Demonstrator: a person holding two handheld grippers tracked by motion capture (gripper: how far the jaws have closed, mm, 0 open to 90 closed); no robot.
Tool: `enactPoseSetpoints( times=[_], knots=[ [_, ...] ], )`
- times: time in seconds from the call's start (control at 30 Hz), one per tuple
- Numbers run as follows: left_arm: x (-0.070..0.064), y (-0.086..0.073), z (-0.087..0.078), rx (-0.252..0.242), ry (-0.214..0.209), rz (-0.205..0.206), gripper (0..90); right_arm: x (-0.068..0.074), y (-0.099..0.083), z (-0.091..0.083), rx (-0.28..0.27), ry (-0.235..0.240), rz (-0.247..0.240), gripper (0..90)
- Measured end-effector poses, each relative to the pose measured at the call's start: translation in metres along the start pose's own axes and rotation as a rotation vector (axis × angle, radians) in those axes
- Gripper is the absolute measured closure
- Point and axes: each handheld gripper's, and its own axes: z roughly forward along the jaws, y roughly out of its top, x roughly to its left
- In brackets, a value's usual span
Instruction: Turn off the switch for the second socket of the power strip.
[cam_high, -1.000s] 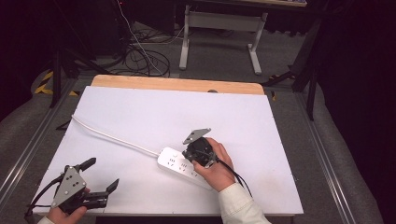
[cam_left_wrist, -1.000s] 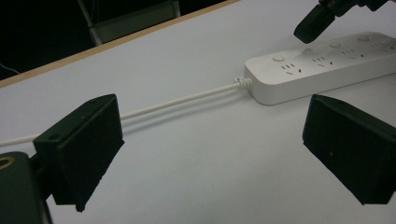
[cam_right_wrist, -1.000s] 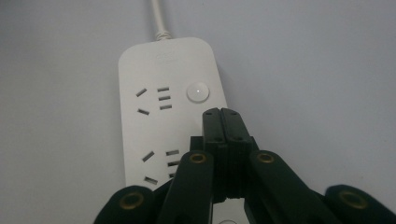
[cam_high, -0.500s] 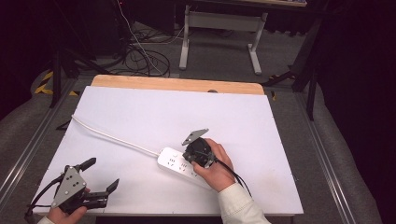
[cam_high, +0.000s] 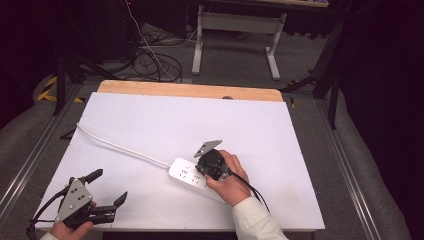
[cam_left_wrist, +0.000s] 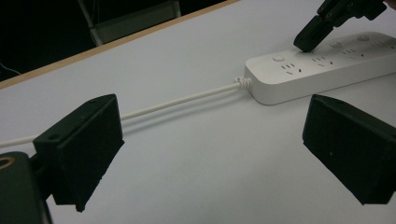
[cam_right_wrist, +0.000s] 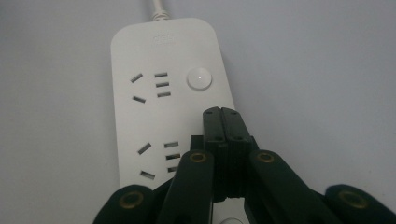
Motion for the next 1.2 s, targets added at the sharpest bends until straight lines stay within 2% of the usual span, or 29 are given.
enactPoseSetpoints(
  times=[0.33,0.63,0.8,0.93,1.03,1.1,1.13,1.2],
  knots=[
    [-0.0001,-0.0001,0.0001,0.001,0.002,0.0,5.6,0.0056,0.0002,0.0001,0.004,-0.038,-0.033,90.0],
    [0.0004,0.0,-0.0002,0.0,0.001,0.0,5.6,0.0061,-0.0026,0.0002,-0.015,-0.043,-0.008,90.0],
    [0.0001,0.0001,-0.0003,-0.002,0.006,0.0,5.6,0.0045,-0.0051,0.0002,-0.03,-0.028,0.017,90.0],
    [0.0001,0.0,0.0001,0.0,0.002,0.0,5.6,0.006,-0.0052,0.0008,-0.025,-0.039,0.011,90.0],
    [0.0,0.0001,0.0,0.0,0.002,0.001,5.6,0.0036,-0.0058,0.0007,-0.034,-0.02,0.033,90.0],
    [0.0001,0.0002,-0.0001,-0.001,0.002,-0.001,5.6,0.0038,-0.0065,0.0004,-0.046,-0.022,0.027,90.0],
    [0.0002,0.0003,0.0,-0.001,0.0,0.0,5.6,0.0042,-0.0064,-0.0018,-0.074,-0.014,0.035,90.0],
    [0.0002,0.0003,0.0005,0.001,-0.001,0.0,5.6,0.0052,-0.0067,-0.0014,-0.087,-0.03,0.018,90.0]
  ],
)
